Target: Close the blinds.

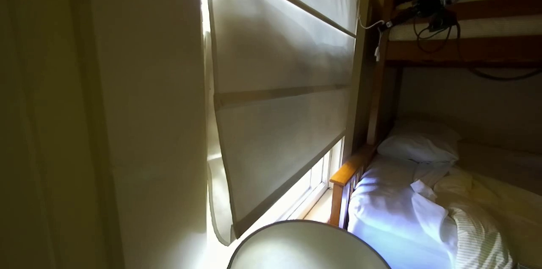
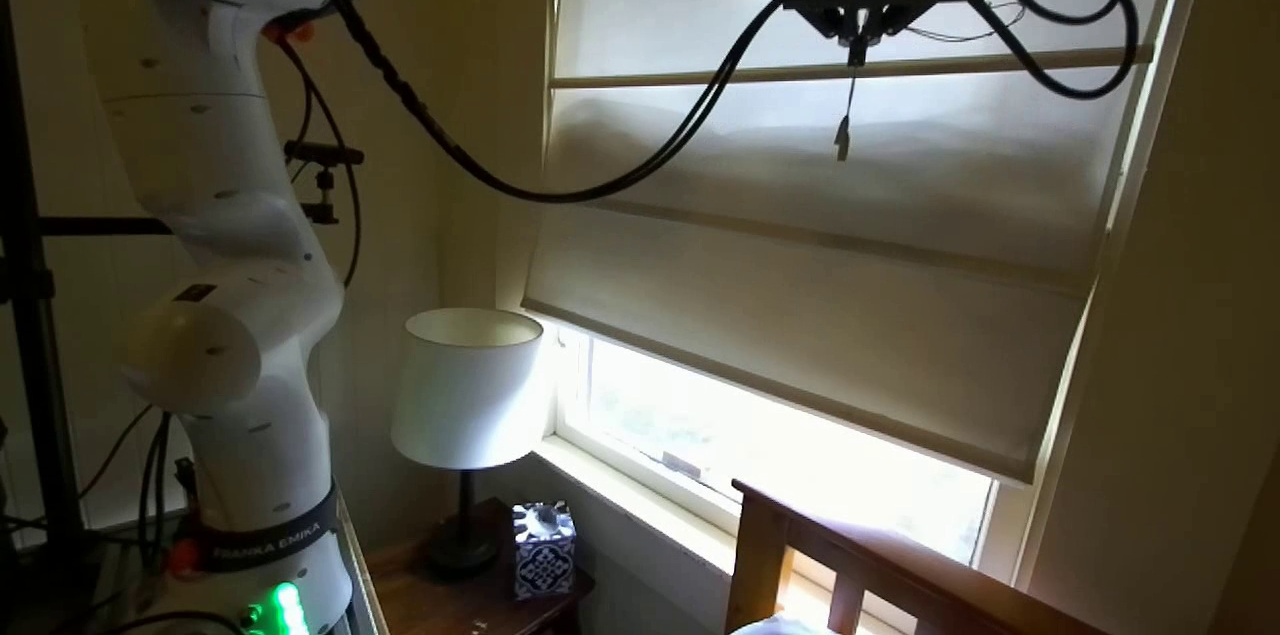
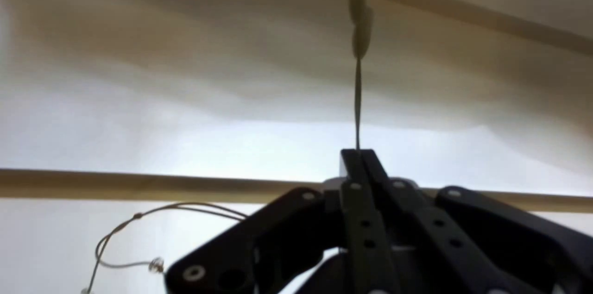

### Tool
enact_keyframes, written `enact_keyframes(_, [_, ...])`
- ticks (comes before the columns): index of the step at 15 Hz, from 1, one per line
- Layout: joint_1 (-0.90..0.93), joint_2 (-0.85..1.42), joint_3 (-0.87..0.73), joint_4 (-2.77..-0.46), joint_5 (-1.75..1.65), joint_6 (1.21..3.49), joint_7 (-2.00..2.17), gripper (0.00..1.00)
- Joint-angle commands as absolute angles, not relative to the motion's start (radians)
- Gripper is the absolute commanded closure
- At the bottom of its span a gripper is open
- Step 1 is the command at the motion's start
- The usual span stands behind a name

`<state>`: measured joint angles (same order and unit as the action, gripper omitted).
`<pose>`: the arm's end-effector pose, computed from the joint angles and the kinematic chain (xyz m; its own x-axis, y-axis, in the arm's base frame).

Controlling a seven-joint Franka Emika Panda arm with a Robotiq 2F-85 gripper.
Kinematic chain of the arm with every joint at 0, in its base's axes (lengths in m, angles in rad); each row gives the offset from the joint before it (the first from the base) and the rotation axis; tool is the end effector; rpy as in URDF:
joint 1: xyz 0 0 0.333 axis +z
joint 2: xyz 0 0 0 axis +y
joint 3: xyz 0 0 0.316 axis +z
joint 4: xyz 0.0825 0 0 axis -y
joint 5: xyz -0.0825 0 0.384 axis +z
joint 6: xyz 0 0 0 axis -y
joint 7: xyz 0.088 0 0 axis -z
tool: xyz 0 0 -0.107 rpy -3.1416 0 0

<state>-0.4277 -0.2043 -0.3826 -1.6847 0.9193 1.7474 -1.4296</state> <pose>0.3823 -0.3360 0.7283 0.4261 0.3039 0.8521 0.5111 -0.8580 0.0505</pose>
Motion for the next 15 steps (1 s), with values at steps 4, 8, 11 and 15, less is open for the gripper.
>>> enact_keyframes(4, [-0.354,-0.305,-0.399,-1.773,0.914,1.967,-1.355,0.97])
enact_keyframes(8, [-0.340,-0.346,-0.387,-1.823,0.912,2.007,-1.346,0.99])
enact_keyframes(11, [-0.295,-0.346,-0.361,-1.844,0.915,2.020,-1.356,0.99])
enact_keyframes(15, [-0.225,-0.330,-0.323,-1.848,0.902,1.993,-1.351,0.99])
